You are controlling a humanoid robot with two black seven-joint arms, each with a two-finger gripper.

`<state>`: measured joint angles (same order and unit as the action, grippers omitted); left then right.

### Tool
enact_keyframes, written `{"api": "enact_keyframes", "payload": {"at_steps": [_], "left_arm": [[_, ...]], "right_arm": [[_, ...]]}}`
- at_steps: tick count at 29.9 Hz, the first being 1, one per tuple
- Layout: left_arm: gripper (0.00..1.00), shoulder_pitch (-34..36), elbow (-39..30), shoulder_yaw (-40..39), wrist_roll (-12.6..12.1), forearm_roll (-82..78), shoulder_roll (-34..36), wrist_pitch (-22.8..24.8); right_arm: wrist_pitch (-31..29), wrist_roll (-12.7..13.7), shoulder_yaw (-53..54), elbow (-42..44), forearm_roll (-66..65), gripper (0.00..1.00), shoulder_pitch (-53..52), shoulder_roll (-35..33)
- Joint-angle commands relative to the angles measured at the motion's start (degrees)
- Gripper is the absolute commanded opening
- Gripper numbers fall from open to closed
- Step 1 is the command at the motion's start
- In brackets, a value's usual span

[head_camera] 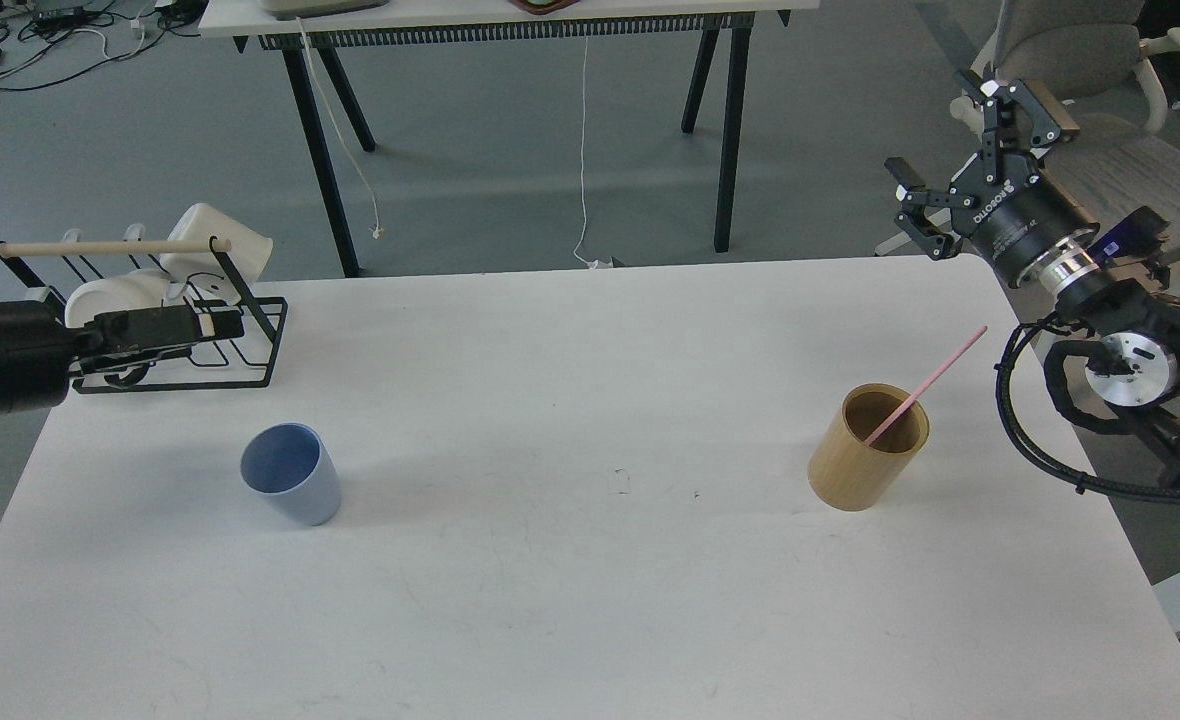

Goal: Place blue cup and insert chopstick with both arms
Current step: 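Lower the left gripper toward the light blue cup, then close the left gripper around the light blue cup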

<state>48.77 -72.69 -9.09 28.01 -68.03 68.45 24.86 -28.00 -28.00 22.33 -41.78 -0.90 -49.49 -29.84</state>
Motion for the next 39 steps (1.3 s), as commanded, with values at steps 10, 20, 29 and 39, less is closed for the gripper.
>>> {"api": "enact_keyframes", "payload": {"at_steps": [10, 20, 29, 39], "left_arm": [[1.00, 0.4, 12.5, 5.4, 0.0, -7.5, -12.0, -1.3], [1.00, -0.3, 13.5, 8.2, 0.0, -14.2, -14.0, -4.6], [1.00, -0.8, 14.9, 8.2, 0.0, -16.3, -15.7, -4.6], [0.96, -3.7, 15.4, 8.2, 0.0, -16.3, -17.1, -9.6]], "right_arm": [[0.0, 0.0, -0.1, 0.1, -0.1, 0.97, 0.4, -0.6], [0.0, 0.0, -0.1, 0.8, -0.1, 0.97, 0.9, -0.7], [0.0, 0.0, -0.1, 0.8, -0.1, 0.97, 1.4, -0.7], [0.0, 0.0, 0.0, 0.8, -0.1, 0.97, 1.5, -1.3]]}}
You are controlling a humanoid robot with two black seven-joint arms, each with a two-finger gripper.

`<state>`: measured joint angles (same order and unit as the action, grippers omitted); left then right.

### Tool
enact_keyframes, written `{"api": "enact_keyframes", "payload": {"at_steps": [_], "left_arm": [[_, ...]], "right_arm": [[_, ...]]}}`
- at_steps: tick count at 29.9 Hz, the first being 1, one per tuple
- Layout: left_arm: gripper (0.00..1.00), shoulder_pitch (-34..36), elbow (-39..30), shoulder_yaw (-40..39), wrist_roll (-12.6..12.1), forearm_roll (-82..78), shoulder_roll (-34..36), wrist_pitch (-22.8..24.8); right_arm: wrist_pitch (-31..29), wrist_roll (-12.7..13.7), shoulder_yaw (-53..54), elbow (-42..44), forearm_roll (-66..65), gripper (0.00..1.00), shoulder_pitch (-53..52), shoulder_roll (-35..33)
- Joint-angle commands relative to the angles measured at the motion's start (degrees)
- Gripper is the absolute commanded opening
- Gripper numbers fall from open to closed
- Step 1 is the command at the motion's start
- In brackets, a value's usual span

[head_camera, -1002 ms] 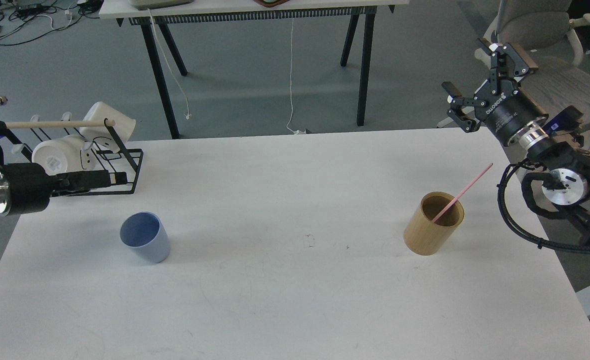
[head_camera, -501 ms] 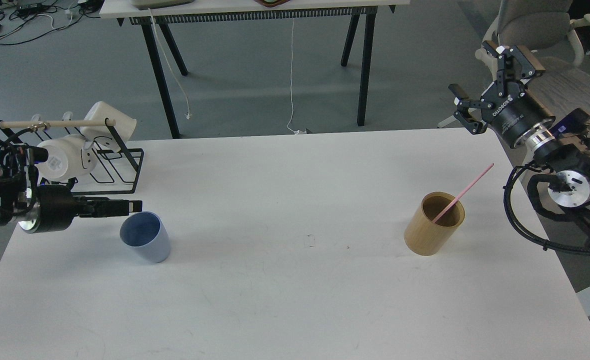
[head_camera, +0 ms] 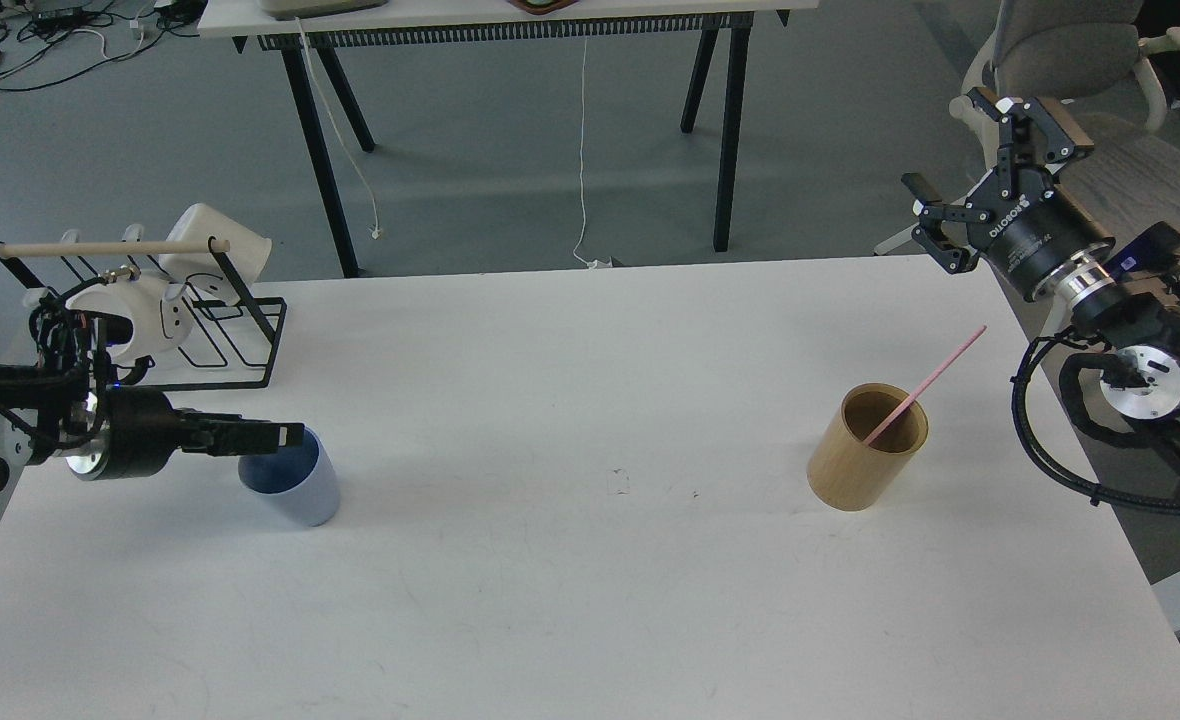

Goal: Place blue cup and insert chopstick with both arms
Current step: 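Close the left gripper around the light blue cup, then lift the blue cup with the left gripper and carry it toward table center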

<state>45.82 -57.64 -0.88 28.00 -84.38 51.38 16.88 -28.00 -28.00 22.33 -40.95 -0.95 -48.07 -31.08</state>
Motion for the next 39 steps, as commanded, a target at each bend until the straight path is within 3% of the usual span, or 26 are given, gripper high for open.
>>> {"api": "enact_keyframes", "payload": {"at_steps": [1, 6, 11, 15, 23, 26, 28, 32, 39], "left_arm": [[0.94, -0.8, 0.4, 0.0, 0.0, 0.0, 0.0, -1.7], [0.80, -0.7, 0.7, -0.1, 0.0, 0.0, 0.0, -1.9], [0.74, -1.2, 0.7, -0.1, 0.0, 0.0, 0.0, -2.4], [0.56, -1.4, 0.9, -0.1, 0.0, 0.0, 0.0, -2.5], [0.52, -1.7, 1.1, -0.1, 0.0, -0.1, 0.0, -2.6], [0.35, -2.2, 1.1, -0.2, 0.0, -0.1, 0.1, -2.7], [0.31, -2.3, 1.0, -0.3, 0.0, 0.0, 0.1, -2.7], [0.07, -2.2, 1.0, -0.4, 0.0, 0.2, 0.2, -2.6], [0.01, -2.1, 0.4, -0.9, 0.0, 1.0, 0.6, -2.6]], "right_arm": [[0.0, 0.0, 0.0, 0.0, 0.0, 0.97, 0.1, 0.0], [0.0, 0.0, 0.0, 0.0, 0.0, 0.97, 0.1, 0.1], [0.0, 0.0, 0.0, 0.0, 0.0, 0.97, 0.1, 0.0], [0.0, 0.0, 0.0, 0.0, 0.0, 0.97, 0.3, 0.0], [0.0, 0.0, 0.0, 0.0, 0.0, 0.97, 0.3, 0.0], [0.0, 0.0, 0.0, 0.1, 0.0, 0.97, 0.3, 0.0], [0.0, 0.0, 0.0, 0.1, 0.0, 0.97, 0.4, 0.0], [0.0, 0.0, 0.0, 0.1, 0.0, 0.97, 0.7, 0.0], [0.0, 0.0, 0.0, 0.1, 0.0, 0.97, 0.8, -0.3]]}}
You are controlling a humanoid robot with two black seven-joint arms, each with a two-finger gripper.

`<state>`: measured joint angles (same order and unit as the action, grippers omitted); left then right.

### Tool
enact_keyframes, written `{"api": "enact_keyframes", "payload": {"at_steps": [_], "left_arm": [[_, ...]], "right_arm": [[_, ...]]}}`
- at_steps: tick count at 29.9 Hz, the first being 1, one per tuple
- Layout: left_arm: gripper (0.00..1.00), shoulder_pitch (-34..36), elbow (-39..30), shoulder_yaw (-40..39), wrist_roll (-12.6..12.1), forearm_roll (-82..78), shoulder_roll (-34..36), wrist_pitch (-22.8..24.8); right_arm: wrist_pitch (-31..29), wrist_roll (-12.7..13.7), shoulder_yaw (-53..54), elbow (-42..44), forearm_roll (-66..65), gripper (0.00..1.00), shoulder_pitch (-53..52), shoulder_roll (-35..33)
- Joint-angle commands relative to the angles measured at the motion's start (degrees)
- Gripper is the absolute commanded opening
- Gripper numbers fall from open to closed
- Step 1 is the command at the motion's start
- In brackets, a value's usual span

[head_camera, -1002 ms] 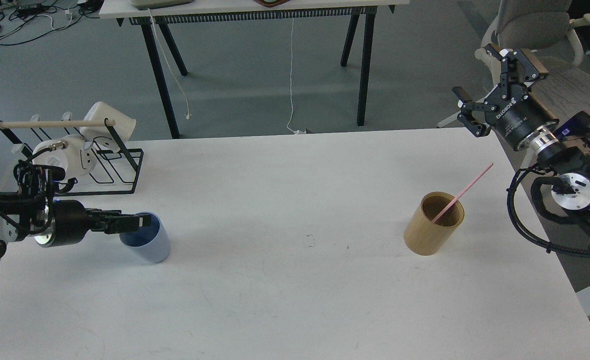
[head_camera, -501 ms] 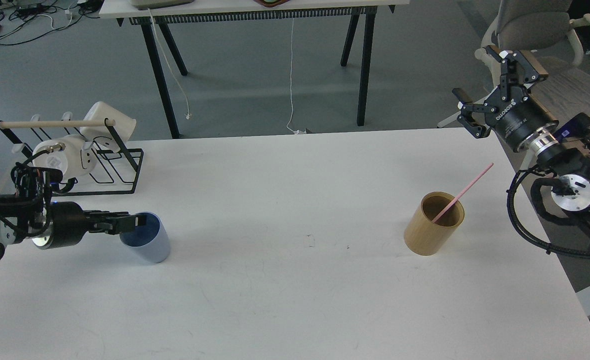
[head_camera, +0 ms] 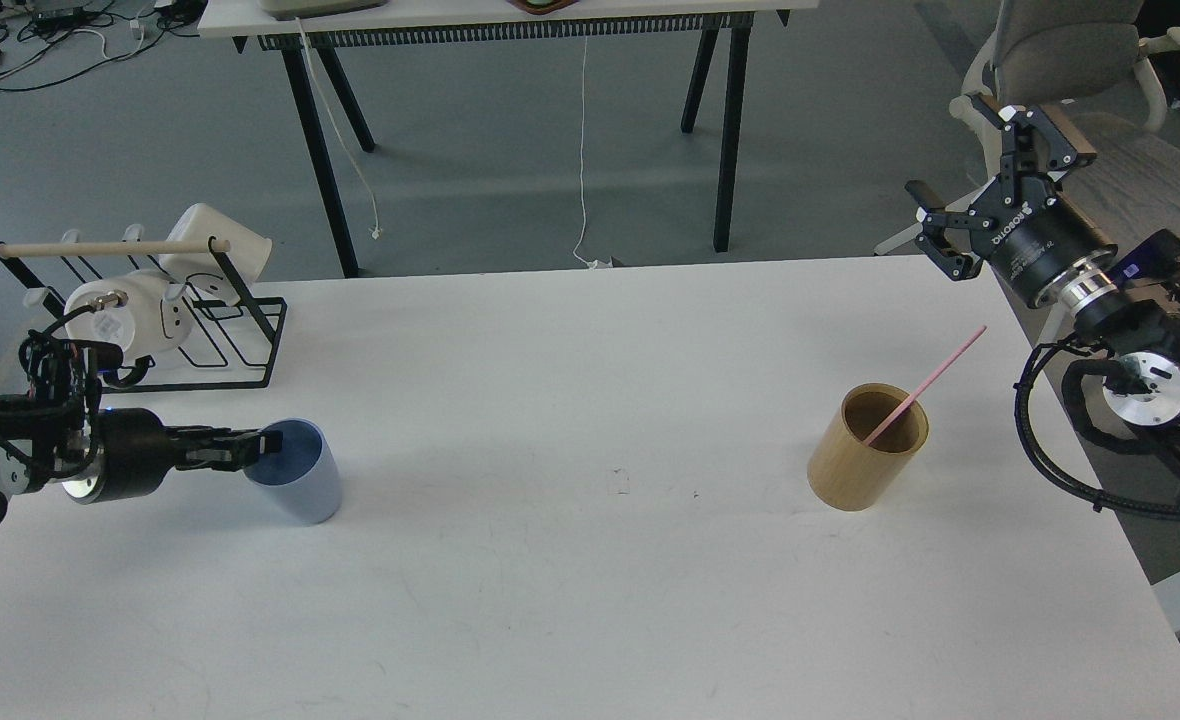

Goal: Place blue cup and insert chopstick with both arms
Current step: 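Lift the blue cup with the left gripper and carry it toward table center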

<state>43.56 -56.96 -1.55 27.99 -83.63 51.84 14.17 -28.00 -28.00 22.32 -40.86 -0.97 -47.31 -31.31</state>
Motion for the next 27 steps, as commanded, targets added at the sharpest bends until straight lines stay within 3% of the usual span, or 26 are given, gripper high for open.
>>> {"api": "enact_keyframes", "payload": {"at_steps": [1, 9, 16, 19, 23, 27], "left_arm": [[0.01, 0.0, -0.3, -0.2, 0.0, 0.2, 0.1, 0.1], [0.01, 2.8, -1.5, -4.0, 0.0, 2.1, -0.2, 1.3], [0.01, 16.2, -0.3, -3.2, 0.0, 2.3, -7.0, 9.6], [0.01, 22.1, 3.3, 1.7, 0.0, 2.2, -11.3, 11.5], [0.01, 30.9, 9.3, 14.1, 0.0, 2.2, -20.6, 11.3], [0.01, 34.0, 14.5, 21.8, 0.0, 1.5, -29.1, 10.4]], "right_arm": [[0.0, 0.0, 0.0, 0.0, 0.1, 0.97, 0.0, -0.1], [0.0, 0.0, 3.4, 1.3, 0.3, 0.97, 0.0, -1.3], [0.0, 0.0, 9.3, 6.0, 1.4, 0.97, 0.0, -4.3], [0.0, 0.0, 9.8, 7.5, 2.9, 0.97, 0.4, -5.7], [0.0, 0.0, 9.8, 8.1, 4.4, 0.97, 1.1, -7.7], [0.0, 0.0, 9.8, 9.1, 4.5, 0.97, 1.7, -8.3]]}}
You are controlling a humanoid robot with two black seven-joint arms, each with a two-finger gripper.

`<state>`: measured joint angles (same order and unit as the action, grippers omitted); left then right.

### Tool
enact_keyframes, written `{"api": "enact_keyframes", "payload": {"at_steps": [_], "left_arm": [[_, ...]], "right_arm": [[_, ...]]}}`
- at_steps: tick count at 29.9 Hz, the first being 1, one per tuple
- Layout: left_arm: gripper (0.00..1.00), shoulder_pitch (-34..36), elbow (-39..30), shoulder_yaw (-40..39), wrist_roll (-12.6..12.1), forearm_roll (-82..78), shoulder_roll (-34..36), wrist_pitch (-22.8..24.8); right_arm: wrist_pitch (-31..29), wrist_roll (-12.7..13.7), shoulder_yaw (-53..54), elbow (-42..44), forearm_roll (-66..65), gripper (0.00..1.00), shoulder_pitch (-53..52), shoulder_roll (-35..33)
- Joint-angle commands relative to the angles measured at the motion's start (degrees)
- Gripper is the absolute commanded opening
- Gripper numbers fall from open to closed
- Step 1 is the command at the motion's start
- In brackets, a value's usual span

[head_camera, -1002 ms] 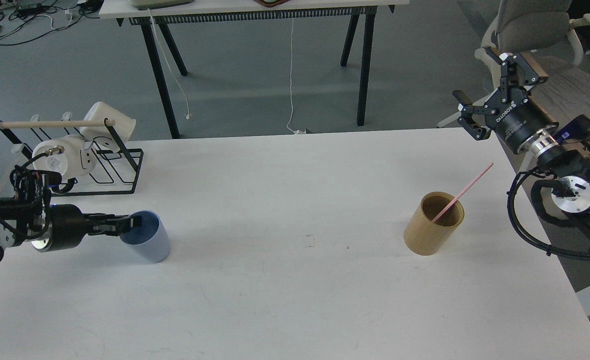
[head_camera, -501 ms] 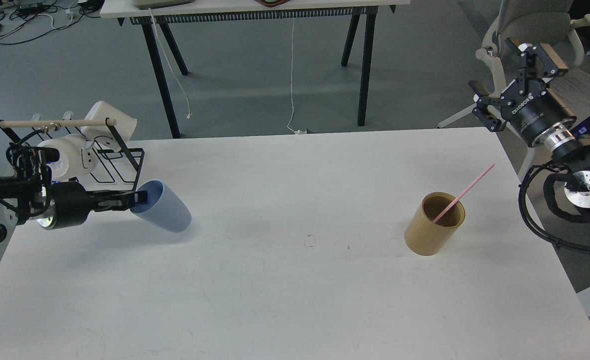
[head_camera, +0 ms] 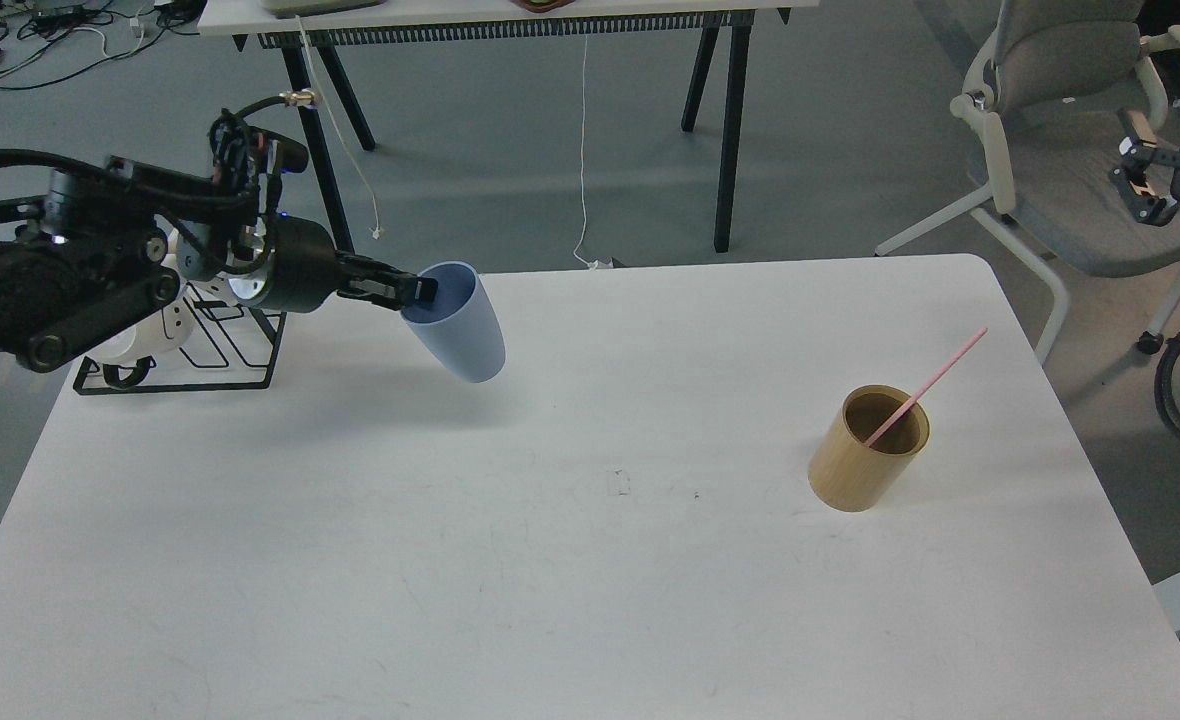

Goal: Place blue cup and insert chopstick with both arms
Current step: 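Lift the blue cup with the left gripper and carry it toward table center, then lower the blue cup upright beside the tan cup with the left gripper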

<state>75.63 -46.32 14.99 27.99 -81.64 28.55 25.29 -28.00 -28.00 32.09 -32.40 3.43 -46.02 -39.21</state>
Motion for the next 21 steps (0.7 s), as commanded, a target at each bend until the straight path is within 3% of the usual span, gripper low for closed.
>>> {"api": "enact_keyframes", "payload": {"at_steps": [1, 18, 21], "left_arm": [[0.01, 2.0, 5.4, 6.4, 0.0, -0.8, -7.7, -0.9], [0.01, 1.5, 17.2, 7.8, 0.0, -3.5, -28.1, -1.2], [0.01, 0.1, 20.4, 7.8, 0.0, -4.7, -28.5, -1.2]], "right_arm": [[0.0, 0.0, 0.1, 1.0, 0.1, 0.97, 0.6, -0.4], [0.0, 0.0, -0.4, 2.3, 0.0, 0.97, 1.3, -0.3], [0.0, 0.0, -0.4, 2.3, 0.0, 0.97, 1.3, -0.3]]}}
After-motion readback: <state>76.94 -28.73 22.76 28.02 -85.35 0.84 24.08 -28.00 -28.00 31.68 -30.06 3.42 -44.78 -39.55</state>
